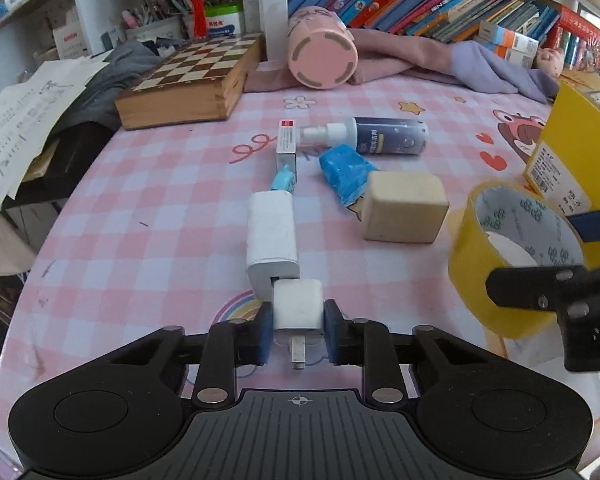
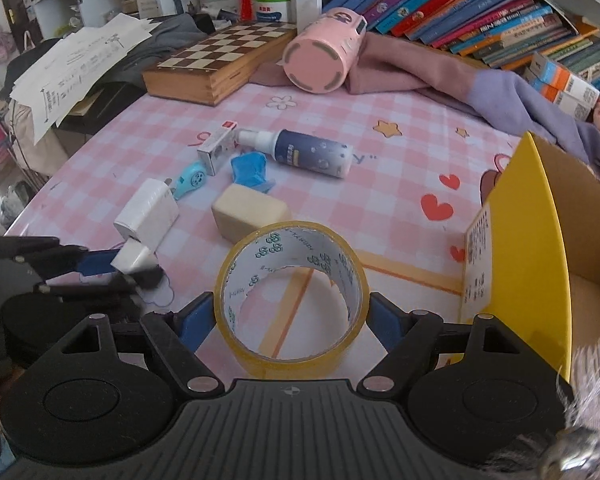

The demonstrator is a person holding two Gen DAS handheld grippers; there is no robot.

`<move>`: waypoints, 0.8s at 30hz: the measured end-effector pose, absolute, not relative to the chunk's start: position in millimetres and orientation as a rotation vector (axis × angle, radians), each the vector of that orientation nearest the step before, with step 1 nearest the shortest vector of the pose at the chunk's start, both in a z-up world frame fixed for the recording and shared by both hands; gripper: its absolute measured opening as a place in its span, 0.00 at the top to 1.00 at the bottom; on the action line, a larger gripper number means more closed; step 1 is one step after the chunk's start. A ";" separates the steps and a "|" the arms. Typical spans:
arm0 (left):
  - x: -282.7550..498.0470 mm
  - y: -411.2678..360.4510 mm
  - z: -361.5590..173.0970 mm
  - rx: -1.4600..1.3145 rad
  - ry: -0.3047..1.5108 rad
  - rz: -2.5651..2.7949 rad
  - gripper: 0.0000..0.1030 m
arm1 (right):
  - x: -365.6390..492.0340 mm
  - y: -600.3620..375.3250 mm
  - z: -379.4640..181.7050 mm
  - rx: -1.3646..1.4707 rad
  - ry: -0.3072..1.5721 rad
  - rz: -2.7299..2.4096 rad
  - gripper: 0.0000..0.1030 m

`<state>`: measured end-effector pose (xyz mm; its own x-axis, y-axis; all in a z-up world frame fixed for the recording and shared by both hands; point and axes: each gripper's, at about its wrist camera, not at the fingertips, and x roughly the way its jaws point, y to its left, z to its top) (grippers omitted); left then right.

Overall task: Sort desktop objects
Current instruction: 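Grasp the white charger plug with the left gripper while the right gripper grasps the tape roll, then carry the plug and tape roll with both grippers over the yellow box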

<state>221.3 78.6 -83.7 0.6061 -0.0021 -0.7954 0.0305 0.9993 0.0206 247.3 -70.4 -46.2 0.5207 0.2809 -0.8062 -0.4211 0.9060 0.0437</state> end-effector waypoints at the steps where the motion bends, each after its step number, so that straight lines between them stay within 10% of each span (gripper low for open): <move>1: 219.6 79.5 -82.1 0.022 0.924 -0.020 0.77 | 246.3 -71.3 -45.1 -0.161 0.930 0.423 0.23; 24: 124.5 94.2 8.8 -0.185 0.758 -0.063 0.77 | 165.4 -93.8 8.7 -0.087 0.802 0.491 0.23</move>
